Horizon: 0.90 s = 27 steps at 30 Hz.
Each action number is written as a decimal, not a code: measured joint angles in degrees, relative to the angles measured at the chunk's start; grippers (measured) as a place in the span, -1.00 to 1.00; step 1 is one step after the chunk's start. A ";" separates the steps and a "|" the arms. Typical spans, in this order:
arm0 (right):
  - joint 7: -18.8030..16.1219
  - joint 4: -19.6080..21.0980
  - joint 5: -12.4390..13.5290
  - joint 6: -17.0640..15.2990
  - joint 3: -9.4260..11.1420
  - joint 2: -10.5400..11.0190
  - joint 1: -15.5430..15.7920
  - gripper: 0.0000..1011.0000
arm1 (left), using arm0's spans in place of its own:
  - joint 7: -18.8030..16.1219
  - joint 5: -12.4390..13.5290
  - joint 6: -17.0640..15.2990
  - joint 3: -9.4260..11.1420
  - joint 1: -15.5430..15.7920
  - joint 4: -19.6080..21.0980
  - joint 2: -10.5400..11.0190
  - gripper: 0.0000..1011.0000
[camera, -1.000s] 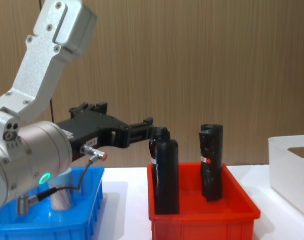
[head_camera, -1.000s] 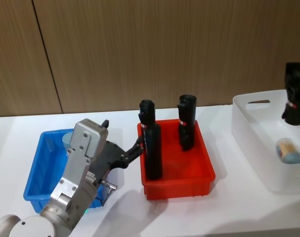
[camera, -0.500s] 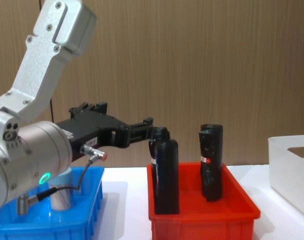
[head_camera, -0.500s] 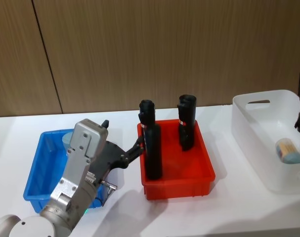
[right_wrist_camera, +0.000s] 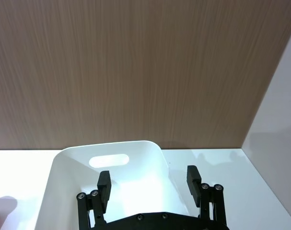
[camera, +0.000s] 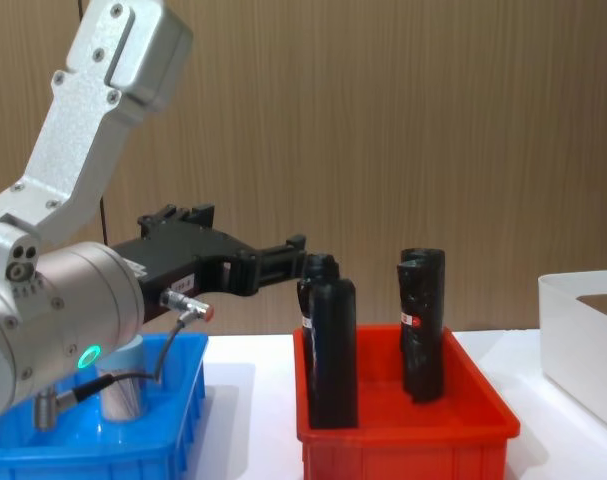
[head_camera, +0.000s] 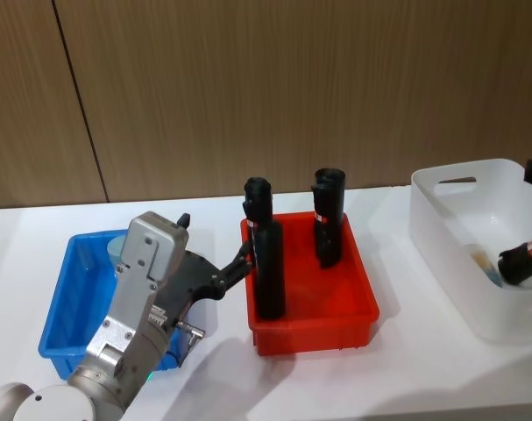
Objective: Pick the cotton swabs from the blue box and place them into the white box.
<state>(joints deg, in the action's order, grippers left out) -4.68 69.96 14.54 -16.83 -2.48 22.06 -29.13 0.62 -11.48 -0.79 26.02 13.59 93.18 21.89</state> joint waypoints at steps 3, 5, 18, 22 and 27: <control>0.00 -0.28 0.02 0.20 0.11 0.04 0.00 0.98 | 0.00 0.00 0.00 0.00 0.00 0.00 0.00 0.99; -0.03 -0.41 0.05 0.37 0.20 0.07 0.00 0.98 | 0.00 0.00 0.00 0.00 0.00 0.00 0.00 0.99; -0.58 -0.55 0.12 0.97 0.56 0.18 0.39 0.98 | 0.00 0.00 0.00 0.00 0.00 0.00 0.00 0.99; -0.69 -0.54 0.15 1.07 0.62 0.19 0.46 0.98 | 0.00 0.00 0.00 0.00 0.00 0.00 0.00 0.99; -0.74 -0.52 0.18 1.15 0.66 0.22 0.53 0.98 | 0.00 0.00 0.00 0.00 0.00 0.00 0.00 0.99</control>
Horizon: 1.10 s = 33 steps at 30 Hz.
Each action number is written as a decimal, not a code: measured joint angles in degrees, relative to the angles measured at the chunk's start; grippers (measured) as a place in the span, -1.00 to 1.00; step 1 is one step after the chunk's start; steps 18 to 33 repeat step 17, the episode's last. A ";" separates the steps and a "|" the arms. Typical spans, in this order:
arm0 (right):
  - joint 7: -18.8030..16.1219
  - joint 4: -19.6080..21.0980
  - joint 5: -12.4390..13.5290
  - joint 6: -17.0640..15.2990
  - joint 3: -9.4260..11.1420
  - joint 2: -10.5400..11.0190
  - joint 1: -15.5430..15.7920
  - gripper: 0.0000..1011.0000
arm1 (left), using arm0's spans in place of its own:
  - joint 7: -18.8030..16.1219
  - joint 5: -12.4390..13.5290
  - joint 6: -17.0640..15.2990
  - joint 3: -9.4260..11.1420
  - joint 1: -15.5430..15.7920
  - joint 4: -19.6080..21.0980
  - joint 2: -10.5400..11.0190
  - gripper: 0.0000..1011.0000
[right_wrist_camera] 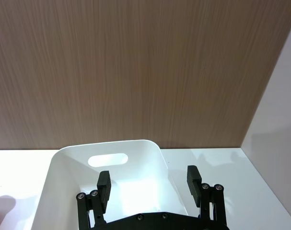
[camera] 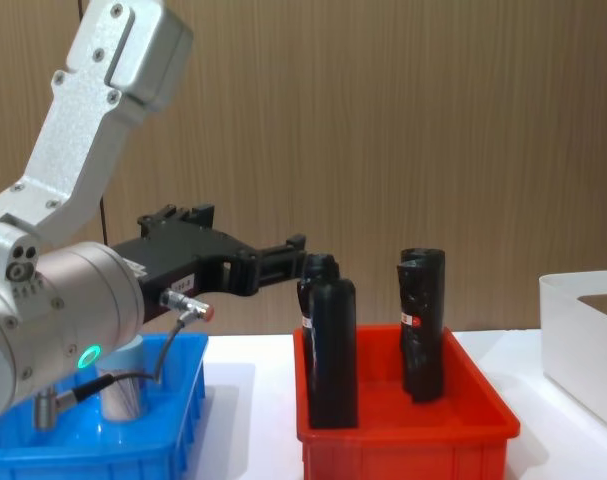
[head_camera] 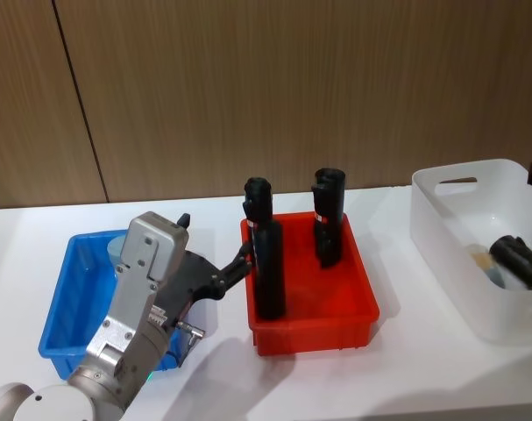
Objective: Pick the cotton swabs from the blue box and place them into the white box.
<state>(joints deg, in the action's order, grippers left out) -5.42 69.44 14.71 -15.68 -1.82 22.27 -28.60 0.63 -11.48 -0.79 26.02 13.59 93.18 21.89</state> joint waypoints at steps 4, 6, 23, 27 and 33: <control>-0.04 0.03 0.01 0.05 0.03 0.02 0.04 0.98 | 0.00 0.00 0.00 0.00 0.00 0.00 0.00 0.99; -0.05 0.03 0.01 0.06 0.03 0.02 0.04 0.98 | 0.00 0.00 0.00 0.00 0.00 0.00 0.00 0.99; -0.12 0.08 0.00 0.12 0.09 0.02 0.10 0.98 | 0.00 0.00 0.00 0.00 0.00 0.00 0.00 0.99; -0.12 0.08 0.00 0.12 0.09 0.02 0.10 0.98 | 0.00 0.00 0.00 0.00 0.00 0.00 0.00 0.99; -0.12 0.08 0.00 0.12 0.09 0.02 0.10 0.98 | 0.00 0.00 0.00 0.00 0.00 0.00 0.00 0.99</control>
